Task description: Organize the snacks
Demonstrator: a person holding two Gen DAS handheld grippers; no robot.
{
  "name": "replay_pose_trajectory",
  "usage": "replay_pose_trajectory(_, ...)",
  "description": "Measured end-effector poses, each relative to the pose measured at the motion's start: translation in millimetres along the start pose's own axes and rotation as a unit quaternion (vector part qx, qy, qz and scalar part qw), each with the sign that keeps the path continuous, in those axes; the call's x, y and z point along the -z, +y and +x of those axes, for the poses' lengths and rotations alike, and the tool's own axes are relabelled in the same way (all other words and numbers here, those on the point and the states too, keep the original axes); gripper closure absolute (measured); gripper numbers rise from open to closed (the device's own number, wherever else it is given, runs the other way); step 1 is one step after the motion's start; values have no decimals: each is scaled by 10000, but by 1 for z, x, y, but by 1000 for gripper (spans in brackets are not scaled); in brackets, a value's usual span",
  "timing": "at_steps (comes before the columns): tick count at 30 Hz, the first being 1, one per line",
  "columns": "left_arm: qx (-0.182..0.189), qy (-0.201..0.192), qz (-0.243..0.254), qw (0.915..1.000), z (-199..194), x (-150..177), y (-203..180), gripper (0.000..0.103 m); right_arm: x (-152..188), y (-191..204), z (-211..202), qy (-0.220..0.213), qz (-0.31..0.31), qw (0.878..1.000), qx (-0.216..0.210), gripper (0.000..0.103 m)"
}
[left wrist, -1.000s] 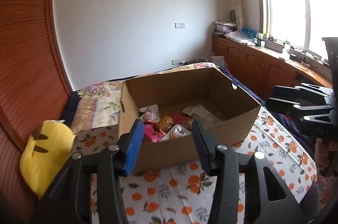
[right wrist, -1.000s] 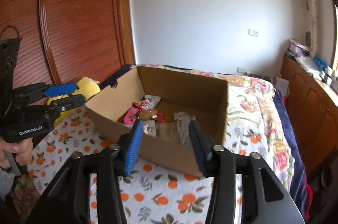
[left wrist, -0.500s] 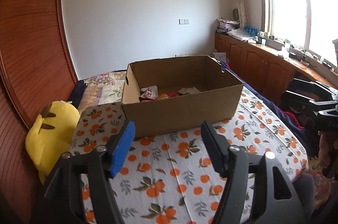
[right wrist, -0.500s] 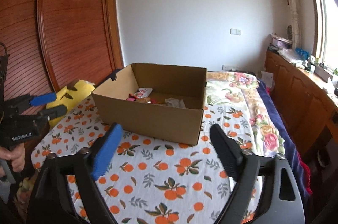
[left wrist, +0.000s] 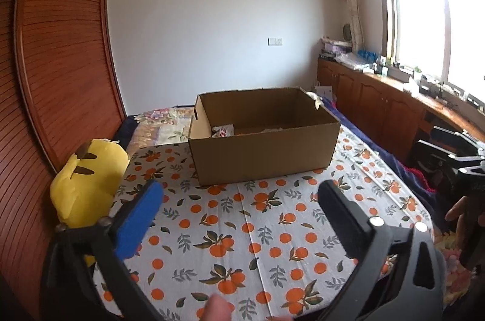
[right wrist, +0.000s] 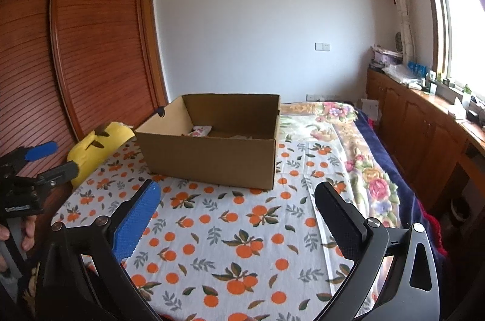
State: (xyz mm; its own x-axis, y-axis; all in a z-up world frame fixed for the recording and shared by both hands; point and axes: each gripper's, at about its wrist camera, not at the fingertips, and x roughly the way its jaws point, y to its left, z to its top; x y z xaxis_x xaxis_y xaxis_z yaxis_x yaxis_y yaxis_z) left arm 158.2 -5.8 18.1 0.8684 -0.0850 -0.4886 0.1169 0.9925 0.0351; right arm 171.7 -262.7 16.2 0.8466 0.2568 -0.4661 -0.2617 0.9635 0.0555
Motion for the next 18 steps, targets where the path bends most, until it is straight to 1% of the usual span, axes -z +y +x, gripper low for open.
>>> replay_pose_trajectory(7,-96,-225,37,9997,-37,3,-2,0,3,8,-24,-72,22,9999,77,0)
replay_pose_trajectory(13,-237,-309,-5,9992,-63,11,-6,0,9,19,-49,-128,19,9997,184,0)
replay_pose_trajectory(16,-425,-314,13,9986,-73,18,-9,0,16,29,-60,-112,-81,9997,177,0)
replay_pose_trajectory(18,-658,-331,42,9973,-80,24,-14,0,22,36,-67,-110,-159,9996,222,0)
